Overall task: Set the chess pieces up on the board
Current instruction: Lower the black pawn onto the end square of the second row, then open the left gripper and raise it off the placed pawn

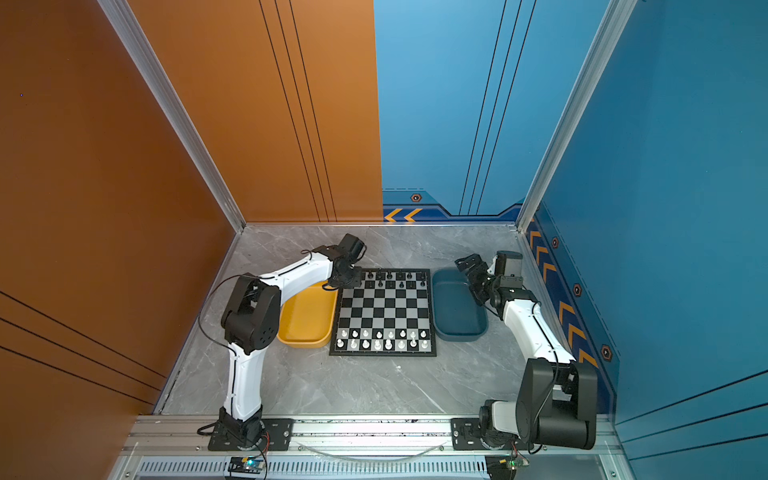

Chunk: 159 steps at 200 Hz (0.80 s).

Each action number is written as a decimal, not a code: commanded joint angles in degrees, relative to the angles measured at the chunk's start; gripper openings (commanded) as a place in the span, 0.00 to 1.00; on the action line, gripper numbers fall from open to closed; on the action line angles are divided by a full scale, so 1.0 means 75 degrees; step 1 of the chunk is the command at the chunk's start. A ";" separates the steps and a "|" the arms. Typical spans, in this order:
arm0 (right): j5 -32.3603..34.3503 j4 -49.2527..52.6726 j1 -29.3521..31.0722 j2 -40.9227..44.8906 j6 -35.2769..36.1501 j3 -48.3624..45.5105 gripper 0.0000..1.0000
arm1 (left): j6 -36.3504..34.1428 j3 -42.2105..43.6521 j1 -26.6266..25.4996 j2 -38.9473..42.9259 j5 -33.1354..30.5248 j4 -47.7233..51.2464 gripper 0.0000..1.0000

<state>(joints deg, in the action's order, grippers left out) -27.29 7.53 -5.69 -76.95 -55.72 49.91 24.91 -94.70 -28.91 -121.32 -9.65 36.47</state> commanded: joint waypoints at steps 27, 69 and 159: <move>-0.0123 0.0174 -0.0049 0.0102 0.0106 -0.0072 1.00 | -0.0040 -0.0054 0.0034 -0.0266 -0.0155 0.0165 0.06; -0.0123 0.0190 -0.0049 0.0117 0.0094 -0.0077 1.00 | -0.0086 0.0034 0.0010 -0.0231 -0.0166 0.0177 0.15; -0.0117 0.0183 -0.0049 0.0137 0.0094 -0.0076 1.00 | -0.0110 0.0116 -0.0013 -0.0138 -0.0174 0.0188 0.27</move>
<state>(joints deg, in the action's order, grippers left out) -27.29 7.53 -5.69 -76.95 -55.72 49.91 24.84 -94.56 -28.91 -121.75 -9.87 36.51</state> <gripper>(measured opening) 0.998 0.258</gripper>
